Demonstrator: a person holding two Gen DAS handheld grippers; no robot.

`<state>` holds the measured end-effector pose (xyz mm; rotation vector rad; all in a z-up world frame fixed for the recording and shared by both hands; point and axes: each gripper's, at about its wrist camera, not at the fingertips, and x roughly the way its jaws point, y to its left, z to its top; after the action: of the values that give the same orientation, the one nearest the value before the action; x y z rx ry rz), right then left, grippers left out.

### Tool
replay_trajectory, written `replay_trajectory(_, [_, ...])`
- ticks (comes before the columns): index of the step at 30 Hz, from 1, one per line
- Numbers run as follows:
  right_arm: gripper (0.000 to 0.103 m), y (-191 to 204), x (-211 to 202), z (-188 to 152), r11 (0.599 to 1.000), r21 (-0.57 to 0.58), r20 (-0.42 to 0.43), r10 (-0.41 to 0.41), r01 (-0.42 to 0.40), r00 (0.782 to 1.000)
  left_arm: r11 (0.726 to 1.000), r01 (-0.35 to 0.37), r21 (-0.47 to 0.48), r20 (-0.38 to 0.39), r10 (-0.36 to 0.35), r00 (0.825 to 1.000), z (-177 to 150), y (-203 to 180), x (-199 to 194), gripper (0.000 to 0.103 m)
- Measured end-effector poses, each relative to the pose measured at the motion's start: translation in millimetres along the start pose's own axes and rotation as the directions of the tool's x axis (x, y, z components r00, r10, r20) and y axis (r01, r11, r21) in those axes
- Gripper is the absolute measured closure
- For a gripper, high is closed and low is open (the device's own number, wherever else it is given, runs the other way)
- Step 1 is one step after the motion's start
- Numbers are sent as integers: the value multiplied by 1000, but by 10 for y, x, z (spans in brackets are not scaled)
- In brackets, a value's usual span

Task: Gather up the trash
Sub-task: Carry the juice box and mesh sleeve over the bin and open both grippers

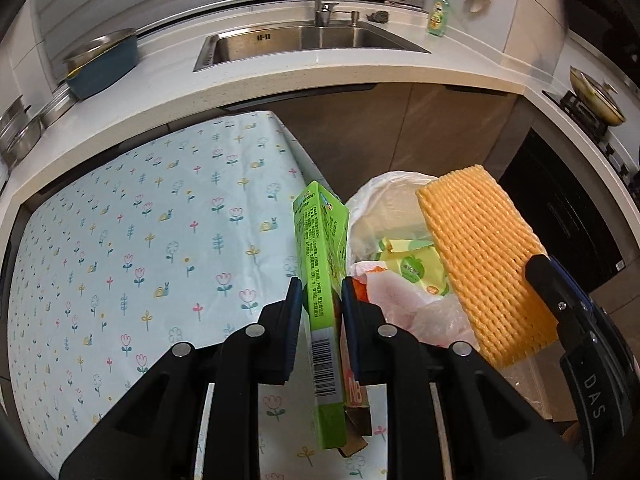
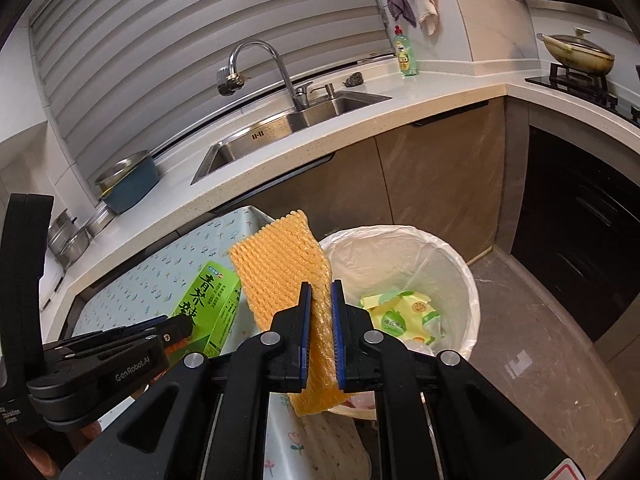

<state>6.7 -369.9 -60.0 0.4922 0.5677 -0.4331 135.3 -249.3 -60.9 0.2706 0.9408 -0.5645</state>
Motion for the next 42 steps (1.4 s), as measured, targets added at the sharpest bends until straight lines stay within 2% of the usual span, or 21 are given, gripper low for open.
replay_trajectory(9, [94,-299,-146,34,998,36,28,-47,46,999,995,49,90,-5,-48,999,-14,-379,-18,83])
replay_trajectory(19, [94,-451,-152,39,996,56,30,-77,75,997,978,96,185,-14,-95,995,27,-566,55,81])
replay_trajectory(22, [94,-472,-140,56,995,59,30,-84,82,996,972,91,215,-1,-93,996,41,-614,72,80])
replay_trajectory(24, [94,-479,-134,66,995,60,30,-88,86,996,971,94,220,3,-97,995,60,-615,82,71])
replay_trajectory(26, [94,-483,-122,79,994,58,30,-91,89,995,970,97,222,17,-103,995,77,-601,74,68])
replay_trajectory(28, [94,-480,-108,93,994,57,31,-93,91,995,971,86,221,30,-95,995,95,-578,63,61])
replay_trajectory(42, [93,-352,5,151,996,32,24,-79,78,997,985,46,165,62,-57,996,166,-330,-6,60])
